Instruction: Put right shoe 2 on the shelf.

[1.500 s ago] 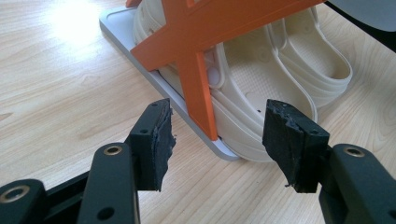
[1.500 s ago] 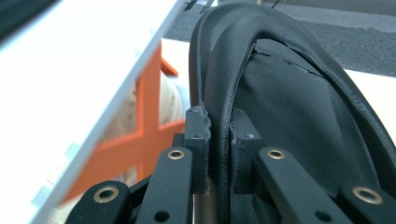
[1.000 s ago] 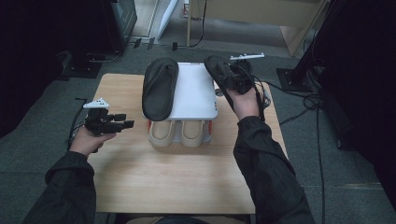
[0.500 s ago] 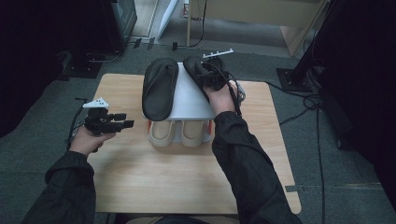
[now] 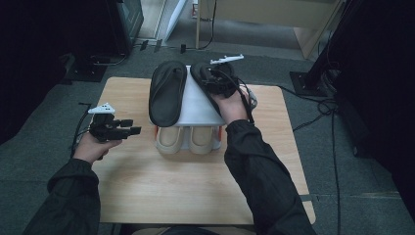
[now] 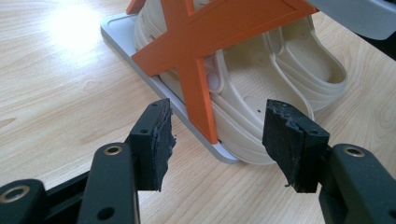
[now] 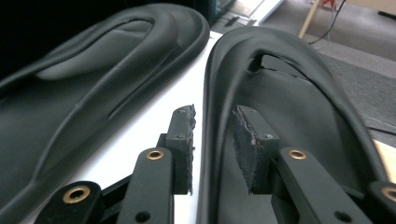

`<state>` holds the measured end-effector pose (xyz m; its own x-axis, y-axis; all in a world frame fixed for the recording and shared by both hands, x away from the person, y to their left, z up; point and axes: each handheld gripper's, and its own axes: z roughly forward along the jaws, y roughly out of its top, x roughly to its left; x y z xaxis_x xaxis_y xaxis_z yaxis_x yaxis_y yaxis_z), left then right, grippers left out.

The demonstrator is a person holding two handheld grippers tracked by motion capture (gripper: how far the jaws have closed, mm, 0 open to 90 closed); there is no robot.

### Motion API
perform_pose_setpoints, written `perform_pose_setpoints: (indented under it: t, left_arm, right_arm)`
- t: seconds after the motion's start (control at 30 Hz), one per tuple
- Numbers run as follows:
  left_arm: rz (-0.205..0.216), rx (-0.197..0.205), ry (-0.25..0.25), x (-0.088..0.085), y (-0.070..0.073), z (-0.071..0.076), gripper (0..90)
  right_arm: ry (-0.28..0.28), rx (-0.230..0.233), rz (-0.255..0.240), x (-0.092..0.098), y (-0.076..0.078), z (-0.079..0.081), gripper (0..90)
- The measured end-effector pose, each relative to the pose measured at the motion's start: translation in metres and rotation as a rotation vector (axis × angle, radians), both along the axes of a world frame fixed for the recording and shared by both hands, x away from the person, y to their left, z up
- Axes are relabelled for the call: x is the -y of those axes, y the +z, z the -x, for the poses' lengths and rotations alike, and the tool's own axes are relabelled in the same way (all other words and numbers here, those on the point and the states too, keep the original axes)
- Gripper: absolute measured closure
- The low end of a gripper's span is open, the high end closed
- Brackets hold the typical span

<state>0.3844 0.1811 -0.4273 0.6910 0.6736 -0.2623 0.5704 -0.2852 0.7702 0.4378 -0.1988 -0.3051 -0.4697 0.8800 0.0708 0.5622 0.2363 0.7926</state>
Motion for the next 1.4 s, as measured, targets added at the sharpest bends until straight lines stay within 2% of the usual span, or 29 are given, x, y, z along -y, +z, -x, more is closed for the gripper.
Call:
perform_pose_setpoints:
  t: [0.13,0.27,0.4,0.53,0.63,0.7,0.77,0.87,0.93,1.03,1.1,1.4]
  left_arm:
    - [-0.003,-0.002,0.003,0.0,0.0,0.0,42.3]
    - [-0.004,0.0,0.004,0.0,0.0,0.0,42.3]
    - [-0.005,-0.004,0.006,-0.001,0.0,0.0,42.3]
    - [-0.004,-0.003,0.009,-0.001,0.0,0.0,42.3]
    - [-0.005,-0.002,0.01,-0.002,0.0,0.0,42.3]
    - [-0.004,-0.003,0.011,-0.002,0.0,0.0,42.3]
    - [-0.004,-0.002,0.01,-0.002,0.0,0.0,42.3]
    - [-0.002,-0.003,0.011,-0.001,0.0,0.0,42.3]
    - [-0.005,-0.005,0.01,-0.001,-0.001,0.0,42.3]
    - [-0.01,-0.007,0.007,-0.001,-0.001,0.0,42.3]
    - [-0.008,-0.007,0.007,-0.001,-0.002,0.0,42.3]
    - [-0.012,-0.007,0.005,0.0,-0.002,0.0,42.3]
  right_arm:
    - [0.028,0.014,-0.078,0.021,0.004,0.011,72.4]
    - [0.046,0.042,-0.112,0.043,0.005,0.021,76.1]
    - [0.04,0.055,-0.114,0.069,0.001,0.025,81.1]
    - [-0.024,0.071,-0.108,0.101,-0.006,0.029,81.9]
    - [-0.067,0.091,-0.072,0.12,-0.013,0.031,81.9]
    - [-0.086,0.087,-0.055,0.129,-0.02,0.031,81.9]
    - [-0.094,0.059,-0.051,0.137,-0.03,0.031,81.9]
    - [-0.071,0.012,-0.071,0.138,-0.046,0.032,81.3]
    - [-0.048,0.005,-0.07,0.133,-0.052,0.035,80.5]
    - [-0.015,0.021,-0.065,0.122,-0.056,0.039,80.5]
    - [0.003,0.023,-0.085,0.116,-0.056,0.042,80.3]
    - [0.067,0.058,-0.096,0.095,-0.052,0.05,79.5]
